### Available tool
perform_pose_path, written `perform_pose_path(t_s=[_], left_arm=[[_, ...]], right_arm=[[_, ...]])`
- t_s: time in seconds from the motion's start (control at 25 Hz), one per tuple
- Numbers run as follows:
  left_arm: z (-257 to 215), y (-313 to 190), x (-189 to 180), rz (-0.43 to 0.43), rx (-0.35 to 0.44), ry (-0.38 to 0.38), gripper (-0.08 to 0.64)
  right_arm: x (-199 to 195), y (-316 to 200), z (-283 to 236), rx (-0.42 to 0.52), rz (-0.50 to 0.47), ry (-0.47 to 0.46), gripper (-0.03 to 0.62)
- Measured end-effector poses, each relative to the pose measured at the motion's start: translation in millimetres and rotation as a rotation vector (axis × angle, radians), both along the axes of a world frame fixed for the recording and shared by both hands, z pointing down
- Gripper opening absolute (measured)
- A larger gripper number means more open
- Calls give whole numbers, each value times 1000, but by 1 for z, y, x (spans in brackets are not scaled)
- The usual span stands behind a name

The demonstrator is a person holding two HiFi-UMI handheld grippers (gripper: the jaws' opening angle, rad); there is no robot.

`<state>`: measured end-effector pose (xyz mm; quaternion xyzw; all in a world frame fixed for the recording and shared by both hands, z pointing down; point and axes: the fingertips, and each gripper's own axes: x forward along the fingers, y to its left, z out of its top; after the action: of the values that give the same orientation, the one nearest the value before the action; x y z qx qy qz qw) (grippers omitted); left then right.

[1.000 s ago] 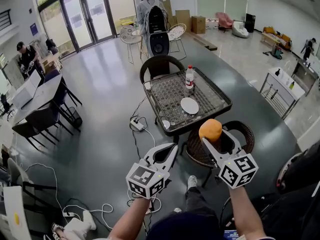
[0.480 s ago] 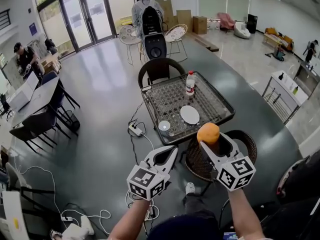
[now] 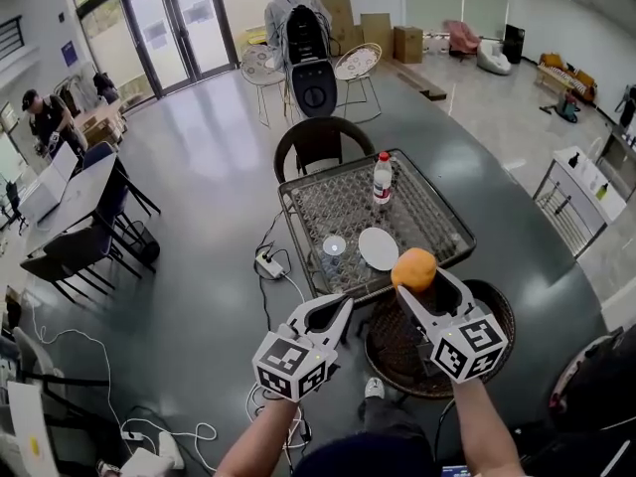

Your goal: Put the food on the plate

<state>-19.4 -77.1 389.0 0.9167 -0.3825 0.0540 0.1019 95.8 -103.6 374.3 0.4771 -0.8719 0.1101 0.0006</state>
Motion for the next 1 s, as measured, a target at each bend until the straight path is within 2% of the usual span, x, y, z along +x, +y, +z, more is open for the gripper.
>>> perform_pose_path(t_s=[0.44,0.68,1.0], left_arm=[[14,-70,33,-50,-53,-54,8],[20,-93,35,-71,-71,-77,8],[36,-126,42,-32,-93,-82,8]], right_arm=[[34,-85,16,-41,-58,-55,287],[38,-113,22,-50,-76,-82,287],[44,-139,37,-78,-39,-76,287]])
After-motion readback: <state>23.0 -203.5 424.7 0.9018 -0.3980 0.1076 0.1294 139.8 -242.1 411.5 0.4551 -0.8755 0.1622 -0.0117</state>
